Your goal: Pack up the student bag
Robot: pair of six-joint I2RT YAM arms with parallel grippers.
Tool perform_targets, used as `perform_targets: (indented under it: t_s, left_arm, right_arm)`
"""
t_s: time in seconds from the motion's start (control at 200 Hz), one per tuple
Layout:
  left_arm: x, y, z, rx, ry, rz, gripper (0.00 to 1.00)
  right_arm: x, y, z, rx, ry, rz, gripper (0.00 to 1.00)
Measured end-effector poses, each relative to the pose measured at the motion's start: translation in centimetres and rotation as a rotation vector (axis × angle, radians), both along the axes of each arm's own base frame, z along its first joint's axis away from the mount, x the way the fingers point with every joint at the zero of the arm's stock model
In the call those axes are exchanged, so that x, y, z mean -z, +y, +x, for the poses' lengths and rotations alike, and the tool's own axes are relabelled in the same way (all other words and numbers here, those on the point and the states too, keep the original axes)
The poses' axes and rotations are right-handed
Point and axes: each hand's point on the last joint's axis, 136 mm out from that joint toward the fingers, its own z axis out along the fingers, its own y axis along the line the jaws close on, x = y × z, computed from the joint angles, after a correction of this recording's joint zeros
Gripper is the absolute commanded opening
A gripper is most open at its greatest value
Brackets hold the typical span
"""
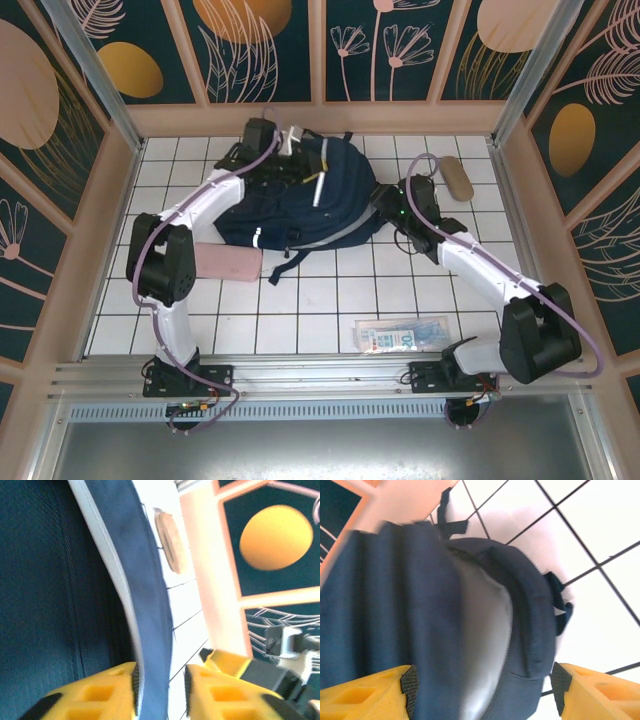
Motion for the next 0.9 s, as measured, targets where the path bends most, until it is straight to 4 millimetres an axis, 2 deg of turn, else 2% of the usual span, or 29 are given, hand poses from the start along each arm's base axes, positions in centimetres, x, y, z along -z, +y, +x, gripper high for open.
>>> perform_targets:
  t_s: [0.1,0.215,0.285,0.38,0.475,0.571,0.641,0.766,0.901]
  left_arm:
    - [2.7,-0.8,-1.6,0.019,0.031,0.043,0.49]
    - [5.5,0.0,-3.4,0.01,0.064,0.111,0.51]
    - [6.2,0.3,-5.3,0.018,0.068,0.147,0.51]
    - [6.5,-0.9,-9.7,0.093,0.058,0.172,0.53]
    - [7.4,-2.7,-15.9,0.213,0.068,0.188,0.55]
    - [9.6,-3.1,-22.1,0.329,0.118,0.198,0.57]
    - [11.8,-2.5,-25.4,0.381,0.178,0.22,0.57]
    - [14.5,-1.8,-29.6,0.446,0.259,0.244,0.58]
    - [14.8,-2.4,-31.9,0.478,0.276,0.23,0.58]
  right_arm:
    - [0.7,-0.6,-1.0,0.002,0.018,-0.014,0.72]
    - [1.6,-1.4,-2.6,0.002,0.037,-0.023,0.72]
    - [2.0,-1.9,-3.5,0.005,0.045,-0.026,0.72]
    - [2.1,-2.5,-4.2,0.011,0.043,-0.024,0.72]
    - [2.0,-2.9,-4.7,0.014,0.035,-0.019,0.72]
    - [1.9,-3.1,-5.2,0.013,0.027,-0.012,0.72]
    - [1.9,-3.2,-5.7,0.011,0.018,-0.006,0.72]
    - [2.1,-3.4,-6.8,0.0,0.011,0.006,0.71]
    - [2.0,-3.6,-7.6,-0.009,-0.003,0.02,0.71]
